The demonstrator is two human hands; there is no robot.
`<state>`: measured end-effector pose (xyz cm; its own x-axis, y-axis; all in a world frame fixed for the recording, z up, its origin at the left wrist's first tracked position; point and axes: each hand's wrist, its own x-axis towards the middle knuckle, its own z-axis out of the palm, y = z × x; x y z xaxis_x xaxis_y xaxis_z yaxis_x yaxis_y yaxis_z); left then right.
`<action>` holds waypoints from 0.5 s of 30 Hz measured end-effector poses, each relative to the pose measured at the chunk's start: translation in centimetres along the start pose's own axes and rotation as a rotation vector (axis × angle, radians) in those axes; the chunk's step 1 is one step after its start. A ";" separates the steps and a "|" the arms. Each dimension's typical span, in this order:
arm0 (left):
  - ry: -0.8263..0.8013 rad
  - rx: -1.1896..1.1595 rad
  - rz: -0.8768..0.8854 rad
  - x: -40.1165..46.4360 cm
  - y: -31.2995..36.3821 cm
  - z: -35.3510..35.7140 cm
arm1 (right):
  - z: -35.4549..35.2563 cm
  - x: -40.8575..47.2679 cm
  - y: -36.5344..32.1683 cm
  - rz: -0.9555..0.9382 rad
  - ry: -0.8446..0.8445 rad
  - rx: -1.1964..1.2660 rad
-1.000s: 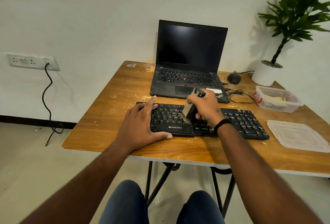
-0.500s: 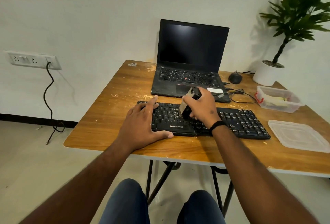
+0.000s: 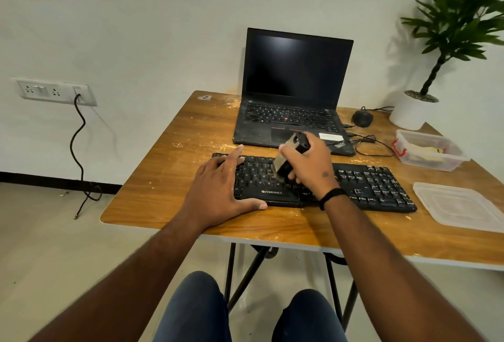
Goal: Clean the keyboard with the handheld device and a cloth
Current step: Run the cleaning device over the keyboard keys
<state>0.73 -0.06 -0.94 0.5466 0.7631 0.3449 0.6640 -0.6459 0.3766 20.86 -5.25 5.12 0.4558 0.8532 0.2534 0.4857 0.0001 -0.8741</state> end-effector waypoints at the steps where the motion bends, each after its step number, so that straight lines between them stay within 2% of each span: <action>1: 0.001 0.002 0.001 0.0 0.0 0.0 | 0.3 -0.2 0.1 -0.009 0.039 0.007; 2: 0.000 0.005 0.002 0.0 0.0 0.0 | 0.5 -0.4 0.0 -0.014 0.036 0.016; 6: -0.004 0.001 0.002 -0.1 0.0 0.0 | 0.4 -0.1 -0.5 -0.035 -0.159 -0.020; 10: -0.001 0.001 0.000 -0.1 0.1 -0.2 | 1.0 -0.1 -0.5 -0.070 -0.039 -0.034; 13: -0.004 -0.003 0.000 -0.1 0.1 -0.2 | 1.2 -0.3 -0.5 -0.061 -0.147 -0.031; 15: -0.006 -0.004 0.001 -0.1 0.1 -0.1 | 1.0 -0.3 -0.7 -0.052 -0.153 -0.027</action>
<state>0.66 -0.19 -0.83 0.5505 0.7625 0.3399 0.6615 -0.6468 0.3795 19.69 -4.96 5.21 0.3118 0.9217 0.2307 0.5264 0.0346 -0.8495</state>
